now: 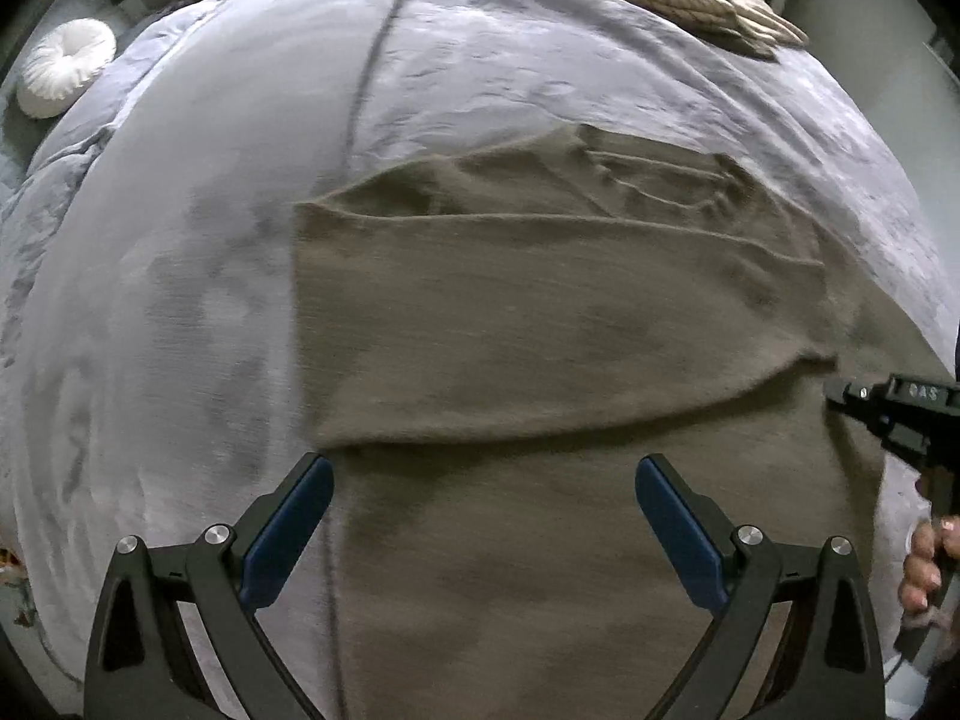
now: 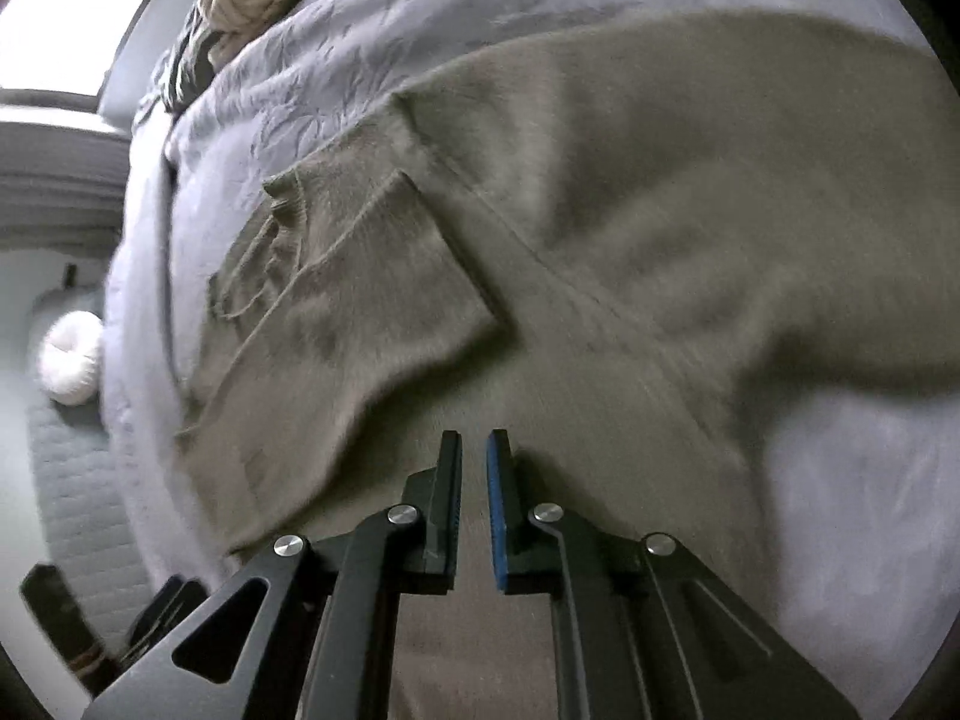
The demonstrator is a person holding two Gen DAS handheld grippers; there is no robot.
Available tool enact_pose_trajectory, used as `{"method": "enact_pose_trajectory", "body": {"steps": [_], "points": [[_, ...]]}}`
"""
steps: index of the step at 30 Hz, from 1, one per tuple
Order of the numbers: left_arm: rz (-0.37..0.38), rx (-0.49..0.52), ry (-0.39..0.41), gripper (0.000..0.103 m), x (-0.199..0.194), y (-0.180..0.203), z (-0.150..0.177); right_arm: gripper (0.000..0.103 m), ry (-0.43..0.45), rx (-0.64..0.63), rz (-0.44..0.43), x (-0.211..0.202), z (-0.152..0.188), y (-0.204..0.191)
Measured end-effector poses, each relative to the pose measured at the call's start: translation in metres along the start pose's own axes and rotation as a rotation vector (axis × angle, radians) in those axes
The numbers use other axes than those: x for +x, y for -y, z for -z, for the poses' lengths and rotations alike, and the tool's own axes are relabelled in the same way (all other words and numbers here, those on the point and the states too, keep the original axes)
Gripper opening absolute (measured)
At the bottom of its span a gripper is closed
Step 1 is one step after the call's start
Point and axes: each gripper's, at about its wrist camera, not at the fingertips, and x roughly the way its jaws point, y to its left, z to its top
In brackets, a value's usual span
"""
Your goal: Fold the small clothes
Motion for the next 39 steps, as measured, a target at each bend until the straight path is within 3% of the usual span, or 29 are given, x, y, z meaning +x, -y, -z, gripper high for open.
{"method": "enact_pose_trajectory", "body": {"steps": [7,9,10,11,13,26,36,37,39], "points": [[0.041,0.069,-0.025,0.101,-0.003,0.048,0.0,0.01,0.026,0.138,-0.067,-0.042,0.023,0.058],[0.05,0.095,-0.035,0.101,-0.003,0.063,0.001,0.015,0.046,0.177,-0.067,-0.051,0.023,0.07],[0.053,0.107,-0.038,0.101,-0.003,0.069,0.001,0.027,0.061,0.201,-0.067,-0.058,0.023,0.08],[0.056,0.121,-0.042,0.101,-0.002,0.078,0.002,0.045,0.077,0.223,-0.066,-0.064,0.023,0.089],[0.066,0.143,-0.051,0.101,0.0,0.091,0.002,0.056,0.118,0.268,-0.072,-0.079,0.022,0.107],[0.075,0.267,-0.103,0.101,0.008,0.161,0.002,0.062,0.429,0.62,-0.155,-0.167,0.004,0.243],[0.083,0.289,-0.118,0.101,0.017,0.178,0.004,0.062,0.521,0.709,-0.288,-0.178,-0.02,0.276],[0.087,0.29,-0.118,0.101,0.018,0.179,0.004,0.061,0.525,0.724,-0.313,-0.176,-0.022,0.278],[0.09,0.289,-0.116,0.101,0.018,0.18,0.004,0.035,0.521,0.76,-0.381,-0.169,-0.023,0.283]]}}
